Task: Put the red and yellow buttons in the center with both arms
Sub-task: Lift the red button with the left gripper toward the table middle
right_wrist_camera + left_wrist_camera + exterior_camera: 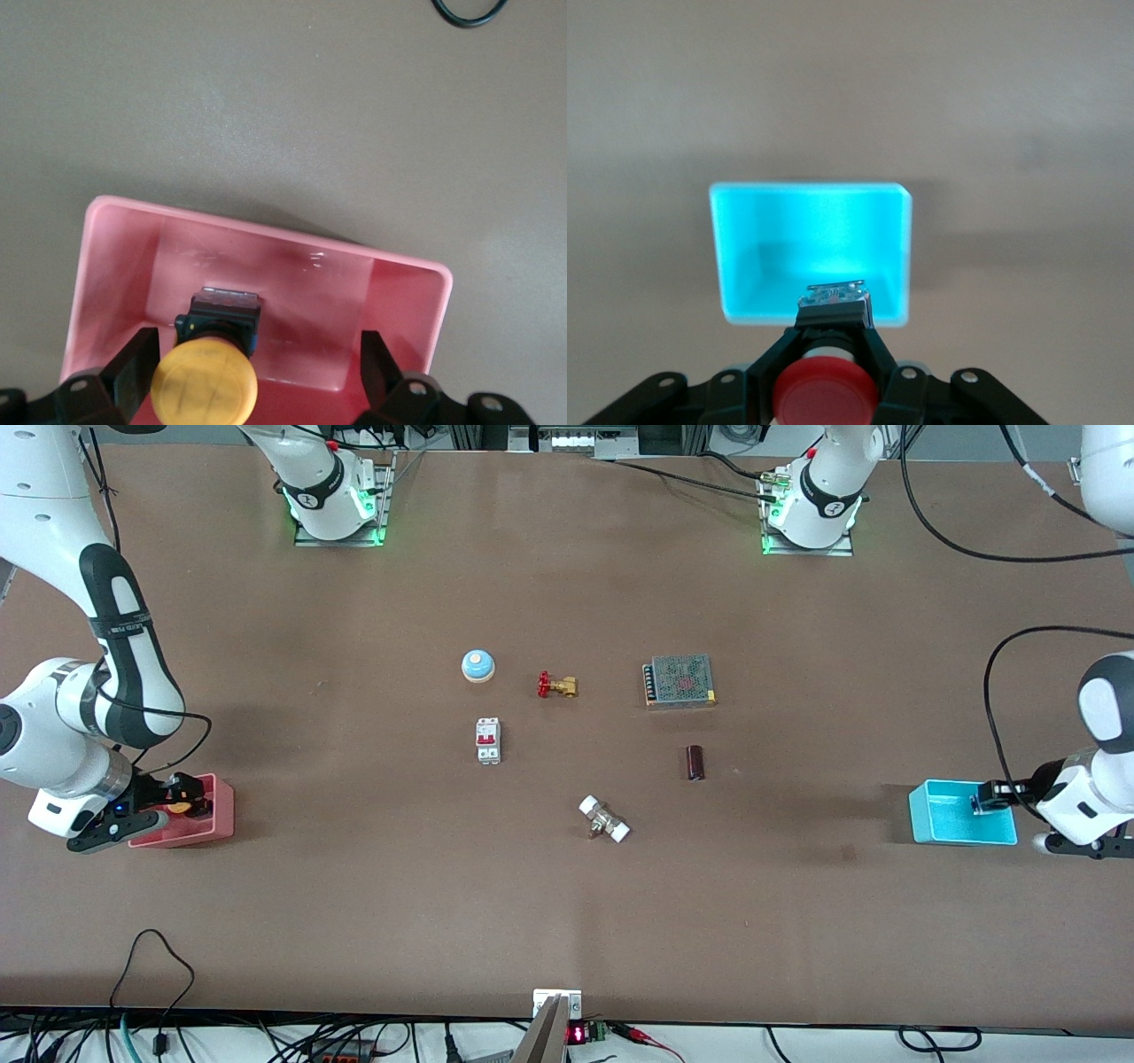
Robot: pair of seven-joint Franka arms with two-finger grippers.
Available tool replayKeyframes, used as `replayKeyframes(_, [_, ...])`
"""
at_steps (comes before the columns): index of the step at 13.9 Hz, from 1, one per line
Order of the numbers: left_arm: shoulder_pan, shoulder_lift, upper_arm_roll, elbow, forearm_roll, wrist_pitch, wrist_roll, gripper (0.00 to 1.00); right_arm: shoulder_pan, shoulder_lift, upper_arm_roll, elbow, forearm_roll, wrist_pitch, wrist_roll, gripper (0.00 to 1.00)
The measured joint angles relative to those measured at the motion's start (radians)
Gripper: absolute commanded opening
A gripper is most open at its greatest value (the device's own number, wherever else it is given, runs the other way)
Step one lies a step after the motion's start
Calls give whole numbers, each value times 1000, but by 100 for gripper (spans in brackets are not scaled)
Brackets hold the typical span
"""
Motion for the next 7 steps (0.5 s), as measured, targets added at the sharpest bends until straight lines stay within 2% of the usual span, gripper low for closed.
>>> replayKeyframes(2, [-36, -29, -51, -2, -1, -98, -135, 20, 0, 1, 1, -1, 2, -2, 2, 81])
replayKeyframes(4, [-62, -28, -131, -37, -1, -115, -277, 20, 1, 1, 2, -1, 4, -9, 11, 67])
replayKeyframes(5, [-70, -25, -163, -66, -1, -105, -318, 19, 1, 1, 2, -2, 4, -13, 13, 62])
replayKeyframes(7, [-75, -23, -210, -143, -1, -38, -360, 19, 2, 1, 3, -2, 5, -19, 15, 59])
